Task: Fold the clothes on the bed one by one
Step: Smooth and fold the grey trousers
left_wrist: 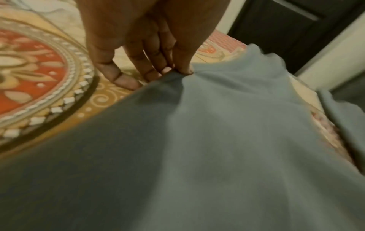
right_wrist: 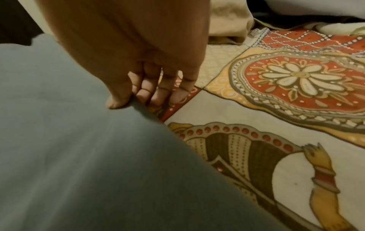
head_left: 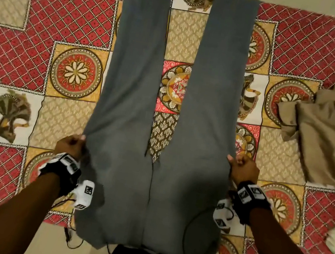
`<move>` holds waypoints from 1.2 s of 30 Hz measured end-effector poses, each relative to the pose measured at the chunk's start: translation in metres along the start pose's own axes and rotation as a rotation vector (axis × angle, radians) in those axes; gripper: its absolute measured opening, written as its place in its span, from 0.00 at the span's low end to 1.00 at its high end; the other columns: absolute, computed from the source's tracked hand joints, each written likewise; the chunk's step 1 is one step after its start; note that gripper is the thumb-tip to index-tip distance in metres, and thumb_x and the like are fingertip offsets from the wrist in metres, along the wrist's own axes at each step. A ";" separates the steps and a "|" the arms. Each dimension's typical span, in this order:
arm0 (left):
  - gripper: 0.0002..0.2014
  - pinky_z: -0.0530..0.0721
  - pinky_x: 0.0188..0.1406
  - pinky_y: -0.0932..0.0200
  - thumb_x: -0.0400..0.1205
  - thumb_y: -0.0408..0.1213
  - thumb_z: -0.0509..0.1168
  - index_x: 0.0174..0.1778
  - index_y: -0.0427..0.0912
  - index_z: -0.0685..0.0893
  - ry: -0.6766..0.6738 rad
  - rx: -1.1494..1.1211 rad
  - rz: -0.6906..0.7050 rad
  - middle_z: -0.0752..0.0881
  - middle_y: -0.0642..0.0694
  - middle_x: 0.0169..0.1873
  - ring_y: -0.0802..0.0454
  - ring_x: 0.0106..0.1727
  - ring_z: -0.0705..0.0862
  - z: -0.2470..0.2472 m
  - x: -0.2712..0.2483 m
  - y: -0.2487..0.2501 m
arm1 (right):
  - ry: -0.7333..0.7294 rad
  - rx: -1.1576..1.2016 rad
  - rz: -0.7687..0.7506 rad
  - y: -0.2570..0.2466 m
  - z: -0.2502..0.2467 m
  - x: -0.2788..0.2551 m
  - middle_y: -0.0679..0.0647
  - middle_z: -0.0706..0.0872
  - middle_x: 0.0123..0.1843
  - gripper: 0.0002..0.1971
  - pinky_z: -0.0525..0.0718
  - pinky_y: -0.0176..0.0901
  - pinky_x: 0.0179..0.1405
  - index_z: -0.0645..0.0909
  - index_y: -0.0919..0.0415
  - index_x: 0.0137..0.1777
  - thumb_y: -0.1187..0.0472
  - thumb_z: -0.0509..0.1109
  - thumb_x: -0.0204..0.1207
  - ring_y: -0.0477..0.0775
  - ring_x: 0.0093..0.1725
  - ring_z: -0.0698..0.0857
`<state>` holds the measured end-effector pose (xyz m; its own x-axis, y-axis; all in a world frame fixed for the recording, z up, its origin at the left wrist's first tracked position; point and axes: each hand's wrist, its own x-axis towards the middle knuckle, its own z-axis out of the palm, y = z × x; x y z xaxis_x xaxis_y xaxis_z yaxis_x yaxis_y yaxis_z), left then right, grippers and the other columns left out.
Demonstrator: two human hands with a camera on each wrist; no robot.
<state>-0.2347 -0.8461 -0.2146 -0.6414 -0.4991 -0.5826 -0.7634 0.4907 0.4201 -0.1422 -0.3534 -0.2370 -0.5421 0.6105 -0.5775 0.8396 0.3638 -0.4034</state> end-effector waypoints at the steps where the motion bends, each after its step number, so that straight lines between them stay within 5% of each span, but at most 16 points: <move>1: 0.14 0.80 0.54 0.51 0.85 0.38 0.67 0.58 0.30 0.88 0.019 -0.015 -0.039 0.88 0.30 0.48 0.39 0.54 0.87 -0.005 0.005 0.001 | 0.002 -0.012 0.017 0.000 -0.003 0.003 0.67 0.87 0.45 0.18 0.70 0.49 0.46 0.75 0.57 0.33 0.52 0.73 0.81 0.71 0.50 0.84; 5: 0.13 0.84 0.55 0.48 0.86 0.39 0.66 0.54 0.32 0.89 -0.018 -0.003 -0.075 0.89 0.31 0.48 0.37 0.54 0.87 -0.008 0.023 0.019 | -0.008 0.061 0.005 -0.016 -0.005 0.009 0.65 0.87 0.50 0.28 0.73 0.49 0.48 0.86 0.62 0.48 0.36 0.60 0.73 0.67 0.50 0.83; 9: 0.08 0.79 0.25 0.72 0.86 0.36 0.67 0.46 0.35 0.87 -0.138 -0.030 0.017 0.88 0.52 0.25 0.52 0.32 0.83 0.007 0.051 0.084 | 0.109 0.122 -0.193 -0.077 -0.017 0.037 0.65 0.81 0.59 0.24 0.70 0.42 0.54 0.83 0.64 0.59 0.42 0.71 0.77 0.65 0.57 0.81; 10: 0.09 0.78 0.24 0.72 0.85 0.37 0.69 0.43 0.36 0.85 -0.175 -0.027 0.054 0.87 0.55 0.22 0.58 0.27 0.82 0.011 0.060 0.100 | 0.165 0.126 -0.260 -0.096 -0.020 0.045 0.64 0.79 0.61 0.23 0.69 0.38 0.54 0.82 0.65 0.61 0.45 0.72 0.79 0.64 0.58 0.80; 12: 0.12 0.80 0.35 0.63 0.82 0.42 0.73 0.45 0.34 0.87 -0.214 -0.029 0.110 0.91 0.44 0.34 0.55 0.28 0.82 0.020 0.078 0.130 | 0.208 0.170 -0.378 -0.141 -0.019 0.054 0.59 0.79 0.58 0.18 0.69 0.35 0.49 0.82 0.64 0.60 0.50 0.73 0.81 0.58 0.51 0.80; 14: 0.18 0.77 0.41 0.58 0.80 0.46 0.74 0.53 0.31 0.88 -0.202 -0.036 0.111 0.88 0.37 0.40 0.50 0.32 0.80 0.027 0.090 0.158 | 0.075 0.219 -0.453 -0.186 0.003 0.053 0.55 0.85 0.48 0.10 0.77 0.40 0.45 0.84 0.58 0.53 0.52 0.74 0.82 0.54 0.42 0.83; 17: 0.15 0.74 0.29 0.63 0.81 0.44 0.73 0.41 0.33 0.85 -0.141 -0.029 0.125 0.83 0.43 0.26 0.56 0.23 0.76 0.033 0.095 0.186 | -0.390 0.291 -0.354 -0.237 0.064 0.039 0.48 0.90 0.40 0.10 0.89 0.57 0.44 0.85 0.51 0.45 0.47 0.73 0.81 0.52 0.37 0.87; 19: 0.17 0.71 0.25 0.64 0.81 0.42 0.73 0.32 0.36 0.78 -0.082 -0.060 0.149 0.75 0.42 0.23 0.57 0.22 0.72 0.032 0.101 0.196 | -0.515 0.239 -0.296 -0.265 0.106 0.037 0.51 0.92 0.43 0.15 0.91 0.64 0.50 0.86 0.53 0.45 0.40 0.75 0.76 0.54 0.40 0.90; 21: 0.23 0.65 0.17 0.70 0.82 0.42 0.73 0.24 0.40 0.72 -0.101 -0.084 0.146 0.71 0.49 0.16 0.59 0.19 0.69 0.030 0.109 0.201 | -0.467 0.165 -0.315 -0.287 0.133 0.039 0.55 0.92 0.40 0.21 0.90 0.61 0.50 0.85 0.54 0.39 0.36 0.75 0.73 0.61 0.41 0.91; 24: 0.28 0.67 0.25 0.59 0.79 0.48 0.74 0.16 0.42 0.73 -0.180 -0.175 0.056 0.71 0.54 0.12 0.52 0.21 0.69 0.028 0.149 0.184 | -0.384 0.119 -0.329 -0.307 0.154 0.044 0.59 0.91 0.39 0.17 0.88 0.56 0.50 0.85 0.56 0.35 0.45 0.77 0.76 0.65 0.43 0.90; 27: 0.19 0.72 0.33 0.52 0.78 0.45 0.69 0.24 0.39 0.82 -0.232 -0.305 -0.010 0.78 0.41 0.25 0.46 0.30 0.73 0.025 0.163 0.177 | -0.343 0.120 -0.333 -0.312 0.160 0.045 0.57 0.92 0.40 0.11 0.88 0.52 0.53 0.88 0.59 0.39 0.53 0.79 0.77 0.60 0.45 0.90; 31: 0.21 0.71 0.21 0.66 0.82 0.47 0.71 0.32 0.32 0.83 -0.280 -0.331 -0.034 0.77 0.47 0.17 0.50 0.19 0.75 0.022 0.155 0.211 | -0.343 0.233 -0.234 -0.314 0.160 0.051 0.54 0.89 0.35 0.14 0.86 0.48 0.44 0.81 0.55 0.34 0.54 0.85 0.69 0.55 0.36 0.86; 34: 0.28 0.76 0.34 0.59 0.67 0.64 0.79 0.37 0.38 0.87 -0.315 -0.267 0.056 0.83 0.42 0.28 0.51 0.29 0.79 0.024 0.164 0.243 | -0.338 0.364 -0.206 -0.342 0.150 0.071 0.57 0.93 0.43 0.15 0.90 0.50 0.47 0.87 0.58 0.44 0.51 0.87 0.65 0.55 0.40 0.90; 36: 0.23 0.75 0.24 0.65 0.69 0.55 0.82 0.29 0.40 0.82 -0.338 -0.233 0.124 0.80 0.41 0.25 0.53 0.20 0.76 0.022 0.171 0.263 | -0.332 0.407 -0.223 -0.369 0.149 0.092 0.58 0.94 0.46 0.24 0.91 0.50 0.52 0.88 0.62 0.51 0.47 0.88 0.61 0.55 0.45 0.92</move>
<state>-0.5438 -0.7867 -0.2193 -0.6981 -0.1649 -0.6967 -0.7036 0.3381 0.6250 -0.5068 -0.5366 -0.2471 -0.7420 0.2722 -0.6127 0.6577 0.1178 -0.7440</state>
